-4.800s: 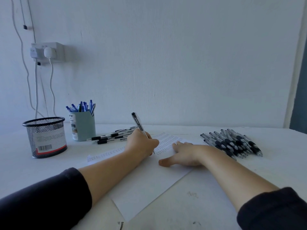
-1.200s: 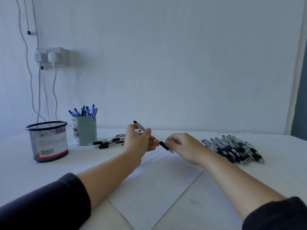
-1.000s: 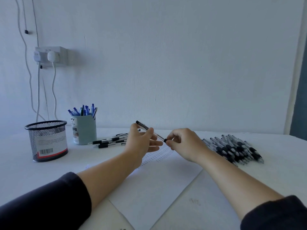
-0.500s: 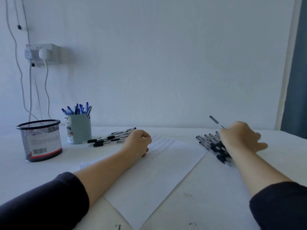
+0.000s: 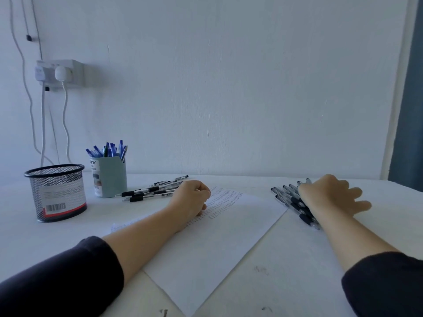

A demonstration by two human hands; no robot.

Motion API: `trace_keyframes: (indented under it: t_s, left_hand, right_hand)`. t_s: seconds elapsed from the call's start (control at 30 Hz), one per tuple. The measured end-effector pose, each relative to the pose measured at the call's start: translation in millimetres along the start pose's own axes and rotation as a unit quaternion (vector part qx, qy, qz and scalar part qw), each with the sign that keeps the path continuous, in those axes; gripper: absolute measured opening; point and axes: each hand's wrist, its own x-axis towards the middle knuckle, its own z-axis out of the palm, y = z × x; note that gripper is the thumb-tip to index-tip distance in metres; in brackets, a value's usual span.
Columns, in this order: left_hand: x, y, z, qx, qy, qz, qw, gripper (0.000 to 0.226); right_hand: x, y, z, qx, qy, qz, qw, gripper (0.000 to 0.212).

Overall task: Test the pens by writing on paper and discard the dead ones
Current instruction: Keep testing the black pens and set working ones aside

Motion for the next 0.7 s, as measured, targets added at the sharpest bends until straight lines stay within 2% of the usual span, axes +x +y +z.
trace_keyframes:
  t_s: [0.03, 0.1, 0.2, 0.27, 0.37, 0.47, 0.57, 0.63, 0.7]
  left_hand:
    - [0, 0, 0, 0.001, 0.0, 0.001, 1.0, 0.015]
    - [0, 0, 0, 0.0, 0.0, 0.001, 1.0, 0.015]
    - [-1, 2, -2, -0.012, 0.002, 0.01, 1.0, 0.015]
    - [-2, 4, -5, -0.029, 0.006, 0.019, 0.999, 0.014]
    - [5, 4, -14, -0.02, 0.042, 0.038, 0.998, 0.014]
    - [20, -8, -34, 0.143, 0.104, 0.077, 0.981, 0.02]
    - [33, -26, -56, 0.306, 0.077, 0.057, 0.947, 0.033]
    - [39, -37, -66, 0.367, 0.054, 0.021, 0.928, 0.042]
    - [41, -41, -69, 0.405, 0.045, 0.005, 0.913, 0.042]
  right_hand:
    - [-2, -3, 1, -0.006, 0.009, -0.015, 1.0, 0.017]
    - [-6, -11, 3, -0.012, 0.034, -0.08, 0.996, 0.025]
    - [-22, -28, 6, 0.026, 0.038, -0.249, 0.967, 0.035]
    - [-38, -41, 8, 0.064, -0.019, -0.367, 0.928, 0.042]
    - [-66, -55, 13, 0.061, -0.153, -0.483, 0.86, 0.055]
    - [-84, -61, 23, -0.015, -0.276, -0.492, 0.825, 0.07]
    - [-83, -60, 33, -0.066, -0.347, -0.443, 0.824, 0.083]
    - [-79, -57, 34, -0.069, -0.374, -0.419, 0.825, 0.092]
    - [-75, -54, 31, -0.059, -0.382, -0.408, 0.827, 0.085]
